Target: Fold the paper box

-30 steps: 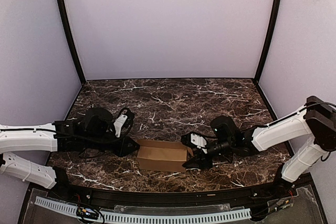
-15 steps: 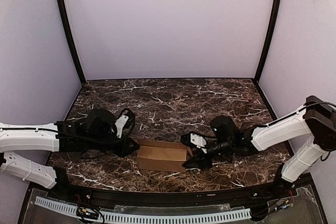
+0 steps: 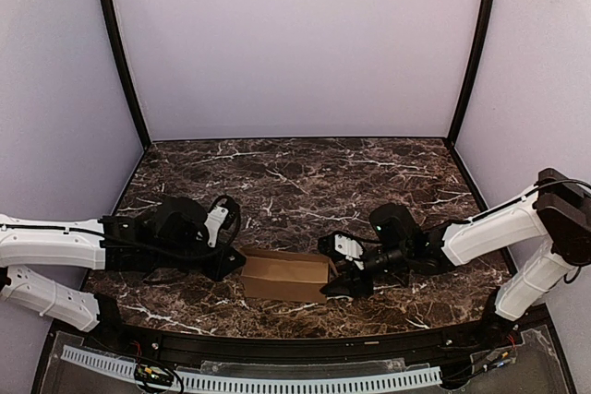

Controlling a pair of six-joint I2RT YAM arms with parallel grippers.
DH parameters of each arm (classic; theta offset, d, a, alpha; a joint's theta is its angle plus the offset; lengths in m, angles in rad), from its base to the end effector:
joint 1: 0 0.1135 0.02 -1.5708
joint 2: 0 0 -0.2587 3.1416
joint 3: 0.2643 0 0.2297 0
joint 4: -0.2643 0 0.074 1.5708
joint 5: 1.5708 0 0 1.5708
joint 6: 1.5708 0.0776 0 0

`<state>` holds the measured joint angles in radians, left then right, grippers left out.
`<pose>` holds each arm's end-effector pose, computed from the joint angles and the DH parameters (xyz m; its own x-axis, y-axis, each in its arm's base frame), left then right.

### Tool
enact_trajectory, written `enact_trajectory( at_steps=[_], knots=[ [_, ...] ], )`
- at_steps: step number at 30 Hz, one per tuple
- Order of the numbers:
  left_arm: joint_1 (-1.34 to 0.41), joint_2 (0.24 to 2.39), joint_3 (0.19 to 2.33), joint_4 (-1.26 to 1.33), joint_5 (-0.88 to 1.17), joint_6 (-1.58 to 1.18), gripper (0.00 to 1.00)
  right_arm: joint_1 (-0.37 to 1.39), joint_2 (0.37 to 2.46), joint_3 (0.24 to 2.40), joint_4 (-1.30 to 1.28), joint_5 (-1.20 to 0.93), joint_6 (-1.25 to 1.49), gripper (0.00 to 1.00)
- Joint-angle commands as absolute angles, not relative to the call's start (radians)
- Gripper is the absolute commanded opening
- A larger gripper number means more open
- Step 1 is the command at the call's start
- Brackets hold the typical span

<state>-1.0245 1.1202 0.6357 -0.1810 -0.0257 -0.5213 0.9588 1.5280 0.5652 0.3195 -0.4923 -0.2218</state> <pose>0.1320 -0.2132 0.2026 -0.6983 0.1903 -0.6900 0.5719 0.7281 -0.3780 0.1416 0.2656 0.1388 -0.1297 -0.5222 -0.8429 -0.9914 0.0839 0.1006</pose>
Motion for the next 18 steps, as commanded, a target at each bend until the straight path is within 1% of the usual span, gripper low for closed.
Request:
enact_trajectory(
  at_steps=[1, 6, 9, 11, 13, 15, 18],
  knots=[
    [-1.054, 1.144, 0.598, -0.192, 0.013, -0.536, 0.08, 0.979, 1.557, 0.562, 0.328, -0.452, -0.204, 0.17],
    [-1.061, 1.141, 0.598, -0.191, 0.012, -0.544, 0.08, 0.978, 1.546, 0.559, 0.345, -0.442, -0.181, 0.25],
    [-1.062, 1.142, 0.601, -0.191, -0.022, -0.551, 0.08, 0.98, 1.526, 0.56, 0.337, -0.431, -0.171, 0.3],
    [-1.062, 1.143, 0.603, -0.192, -0.031, -0.556, 0.08, 0.98, 1.504, 0.551, 0.33, -0.417, -0.167, 0.37],
    [-1.063, 1.142, 0.603, -0.192, -0.037, -0.564, 0.08, 0.979, 1.481, 0.546, 0.311, -0.399, -0.168, 0.41],
    [-1.062, 1.143, 0.604, -0.192, -0.044, -0.569, 0.08, 0.98, 1.456, 0.537, 0.298, -0.379, -0.168, 0.5],
    [-1.062, 1.144, 0.606, -0.192, -0.057, -0.574, 0.08, 0.98, 1.419, 0.52, 0.293, -0.359, -0.163, 0.58]
  ],
)
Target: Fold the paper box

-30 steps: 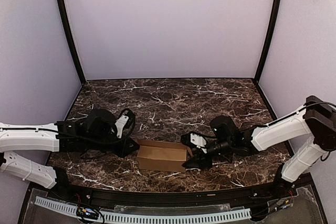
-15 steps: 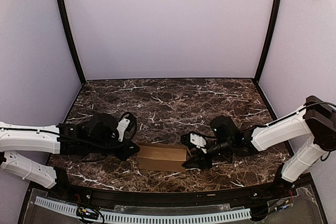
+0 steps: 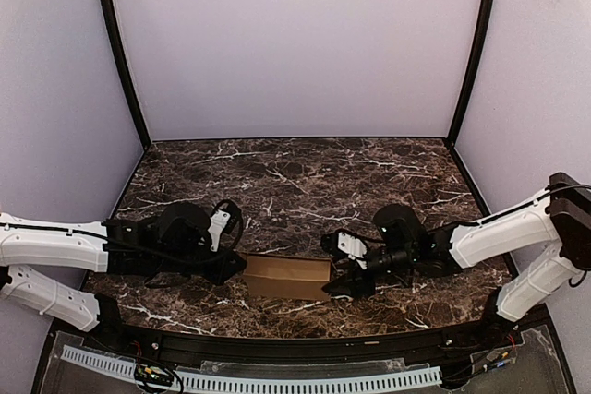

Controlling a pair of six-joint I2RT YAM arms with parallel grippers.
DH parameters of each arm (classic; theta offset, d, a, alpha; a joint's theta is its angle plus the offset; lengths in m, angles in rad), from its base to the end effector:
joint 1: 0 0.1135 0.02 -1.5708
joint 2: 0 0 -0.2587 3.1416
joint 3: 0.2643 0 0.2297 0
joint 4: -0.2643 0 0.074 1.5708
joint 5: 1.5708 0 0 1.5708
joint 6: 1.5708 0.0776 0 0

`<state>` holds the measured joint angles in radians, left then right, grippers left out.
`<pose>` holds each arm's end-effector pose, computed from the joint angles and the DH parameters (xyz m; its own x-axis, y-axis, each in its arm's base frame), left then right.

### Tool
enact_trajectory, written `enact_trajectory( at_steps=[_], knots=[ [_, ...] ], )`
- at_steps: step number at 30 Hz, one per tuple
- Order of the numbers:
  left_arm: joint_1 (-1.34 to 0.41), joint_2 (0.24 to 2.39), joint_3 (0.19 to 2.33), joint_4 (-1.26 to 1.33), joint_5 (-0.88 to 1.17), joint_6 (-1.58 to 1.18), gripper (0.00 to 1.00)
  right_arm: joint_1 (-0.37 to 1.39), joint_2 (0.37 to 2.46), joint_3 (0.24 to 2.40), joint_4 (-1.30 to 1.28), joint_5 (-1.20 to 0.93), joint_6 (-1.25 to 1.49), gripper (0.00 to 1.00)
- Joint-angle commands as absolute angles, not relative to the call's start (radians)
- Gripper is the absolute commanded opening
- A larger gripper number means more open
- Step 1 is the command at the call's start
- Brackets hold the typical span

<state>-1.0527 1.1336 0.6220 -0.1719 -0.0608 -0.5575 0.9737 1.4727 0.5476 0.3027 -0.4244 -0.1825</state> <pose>0.1282 -0.2154 0.1960 -0.7118 0.1824 -0.6783 0.5506 0.7445 -0.3777 0.1386 0.2608 0.1456 -0.1514 -0.5169 -0.8426 -0.9856 0.1443 0.0886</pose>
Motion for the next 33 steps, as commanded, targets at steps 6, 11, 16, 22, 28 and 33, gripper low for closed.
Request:
enact_trajectory(
  at_steps=[6, 11, 16, 22, 28, 33],
  knots=[
    [-1.062, 1.147, 0.612, -0.192, -0.076, -0.595, 0.08, 0.98, 1.381, 0.494, 0.293, -0.344, -0.151, 0.71],
    [-1.062, 1.143, 0.614, -0.193, -0.086, -0.609, 0.08, 0.98, 1.342, 0.474, 0.288, -0.374, -0.153, 0.99],
    [-1.062, 1.13, 0.611, -0.2, -0.104, -0.634, 0.08, 0.979, 1.242, 0.465, 0.203, -0.339, -0.149, 0.99],
    [-1.062, 1.109, 0.615, -0.212, -0.139, -0.666, 0.08, 0.978, 1.092, 0.465, 0.079, -0.282, -0.101, 0.99],
    [-1.062, 1.08, 0.61, -0.237, -0.202, -0.725, 0.08, 0.976, 0.965, 0.474, 0.005, -0.122, 0.138, 0.99],
    [-1.063, 1.063, 0.6, -0.239, -0.236, -0.788, 0.08, 0.976, 0.958, 0.511, 0.004, -0.202, 0.173, 0.98]
  ],
)
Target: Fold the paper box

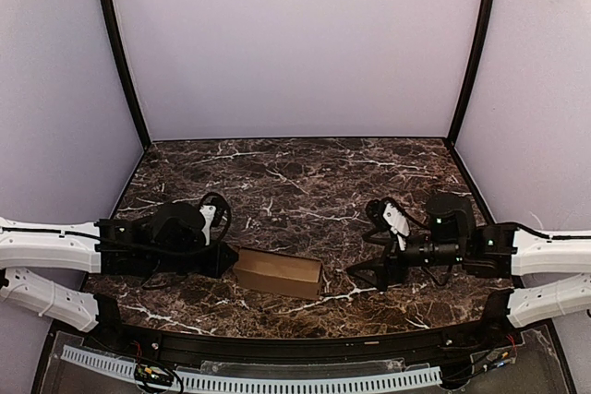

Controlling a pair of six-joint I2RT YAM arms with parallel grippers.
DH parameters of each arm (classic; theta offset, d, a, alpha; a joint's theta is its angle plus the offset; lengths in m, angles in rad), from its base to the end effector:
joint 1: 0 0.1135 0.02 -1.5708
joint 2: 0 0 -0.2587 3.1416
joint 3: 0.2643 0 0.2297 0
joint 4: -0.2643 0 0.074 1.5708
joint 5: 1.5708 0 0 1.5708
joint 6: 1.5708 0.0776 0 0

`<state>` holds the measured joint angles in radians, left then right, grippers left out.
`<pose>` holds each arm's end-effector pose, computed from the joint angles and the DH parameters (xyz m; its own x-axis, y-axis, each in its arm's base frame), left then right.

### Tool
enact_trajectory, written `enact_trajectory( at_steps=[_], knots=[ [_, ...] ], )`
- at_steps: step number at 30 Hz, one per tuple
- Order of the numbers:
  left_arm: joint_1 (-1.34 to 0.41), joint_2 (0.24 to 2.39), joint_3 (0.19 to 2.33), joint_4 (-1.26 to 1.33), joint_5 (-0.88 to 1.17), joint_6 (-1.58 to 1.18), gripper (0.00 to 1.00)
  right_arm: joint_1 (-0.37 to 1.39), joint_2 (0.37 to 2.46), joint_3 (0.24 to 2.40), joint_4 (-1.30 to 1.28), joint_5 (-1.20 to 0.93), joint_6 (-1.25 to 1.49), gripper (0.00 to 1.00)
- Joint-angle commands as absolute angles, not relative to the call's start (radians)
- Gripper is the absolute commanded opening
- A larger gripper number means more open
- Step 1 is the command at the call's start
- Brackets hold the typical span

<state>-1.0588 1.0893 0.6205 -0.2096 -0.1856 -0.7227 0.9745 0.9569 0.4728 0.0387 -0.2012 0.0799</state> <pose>0.1311 -0.2040 0.2018 -0.7507 0.0090 -0.6605 0.3865 0.8169 -0.4281 0.1166 0.1995 0.2102 -0.3140 -0.3233 -0.8927 -0.8898 0.4282 0.1579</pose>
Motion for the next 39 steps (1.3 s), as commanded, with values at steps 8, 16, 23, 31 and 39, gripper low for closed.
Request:
enact_trajectory(
  at_steps=[8, 16, 23, 31, 39],
  knots=[
    [-1.07, 1.054, 0.582, -0.239, -0.286, -0.855, 0.08, 1.018, 1.082, 0.613, -0.025, -0.071, 0.23, 0.86],
    [-1.083, 1.052, 0.575, -0.26, -0.329, -0.896, 0.08, 1.057, 1.264, 0.752, -0.004, -0.043, 0.215, 0.63],
    [-1.091, 1.04, 0.572, -0.286, -0.363, -0.933, 0.08, 1.093, 1.363, 0.815, -0.007, -0.044, 0.209, 0.57],
    [-1.1, 1.042, 0.578, -0.289, -0.383, -0.943, 0.08, 1.102, 1.419, 0.841, -0.017, 0.026, 0.225, 0.44],
    [-1.107, 1.049, 0.581, -0.288, -0.397, -0.948, 0.08, 1.116, 1.477, 0.878, -0.035, 0.033, 0.226, 0.25]
  ],
)
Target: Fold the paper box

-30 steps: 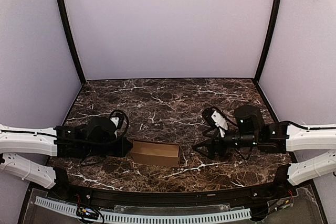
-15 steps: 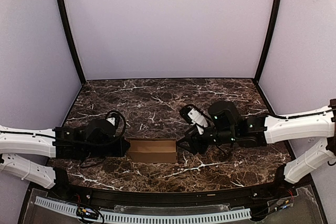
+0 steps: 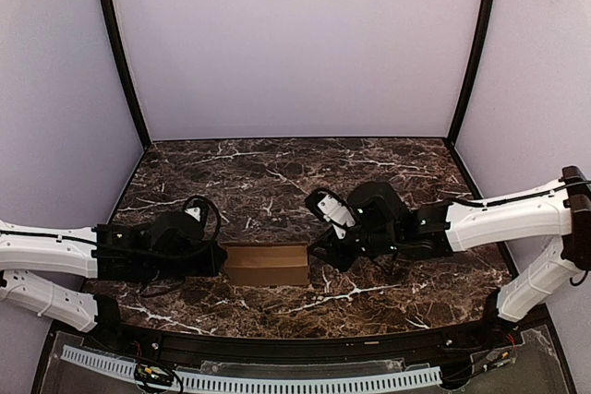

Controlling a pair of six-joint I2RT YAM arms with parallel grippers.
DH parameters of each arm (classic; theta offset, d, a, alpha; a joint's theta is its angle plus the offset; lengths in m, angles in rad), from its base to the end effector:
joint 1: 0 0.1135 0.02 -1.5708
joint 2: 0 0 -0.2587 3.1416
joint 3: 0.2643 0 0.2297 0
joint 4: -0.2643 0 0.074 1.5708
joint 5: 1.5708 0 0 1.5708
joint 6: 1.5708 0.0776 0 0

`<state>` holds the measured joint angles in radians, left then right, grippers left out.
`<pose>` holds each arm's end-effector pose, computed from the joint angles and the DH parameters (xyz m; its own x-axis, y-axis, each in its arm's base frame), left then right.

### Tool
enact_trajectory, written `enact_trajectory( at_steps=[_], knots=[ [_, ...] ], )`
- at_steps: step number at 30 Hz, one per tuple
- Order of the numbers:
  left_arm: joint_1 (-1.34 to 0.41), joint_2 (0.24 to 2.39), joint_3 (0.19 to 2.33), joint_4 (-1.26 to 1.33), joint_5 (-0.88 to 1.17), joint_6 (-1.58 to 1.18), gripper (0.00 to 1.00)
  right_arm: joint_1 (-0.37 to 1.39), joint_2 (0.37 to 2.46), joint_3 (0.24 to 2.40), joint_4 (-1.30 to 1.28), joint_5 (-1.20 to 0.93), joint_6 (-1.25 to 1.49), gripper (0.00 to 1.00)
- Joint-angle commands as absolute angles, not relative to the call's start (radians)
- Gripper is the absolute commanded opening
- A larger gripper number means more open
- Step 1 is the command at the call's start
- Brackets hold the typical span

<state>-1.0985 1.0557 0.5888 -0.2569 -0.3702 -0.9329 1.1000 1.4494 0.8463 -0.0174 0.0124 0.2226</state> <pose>0.1284 -0.1896 0.1955 -0.7473 -0.1835 -0.6387 0.1789 0.8701 -0.4593 0.1499 0.2925 0.2058 -0.4530 -0.4033 -0.7951 -0.8065 0.5655 0.1726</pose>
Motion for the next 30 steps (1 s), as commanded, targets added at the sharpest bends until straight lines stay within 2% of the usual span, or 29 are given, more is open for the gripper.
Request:
enact_trajectory(
  at_steps=[1, 4, 15, 30],
  knots=[
    [-1.107, 1.049, 0.581, -0.287, -0.398, -0.95, 0.08, 1.119, 1.483, 0.88, -0.035, 0.035, 0.227, 0.23],
    [-1.11, 1.05, 0.58, -0.287, -0.403, -0.955, 0.08, 1.123, 1.492, 0.884, -0.037, 0.046, 0.231, 0.21],
    [-1.125, 1.075, 0.59, -0.284, -0.415, -0.947, 0.08, 1.13, 1.505, 0.925, -0.077, 0.09, 0.269, 0.0],
    [-1.148, 1.124, 0.611, -0.283, -0.449, -0.946, 0.07, 1.135, 1.511, 0.965, -0.059, 0.022, 0.449, 0.0]
  ],
)
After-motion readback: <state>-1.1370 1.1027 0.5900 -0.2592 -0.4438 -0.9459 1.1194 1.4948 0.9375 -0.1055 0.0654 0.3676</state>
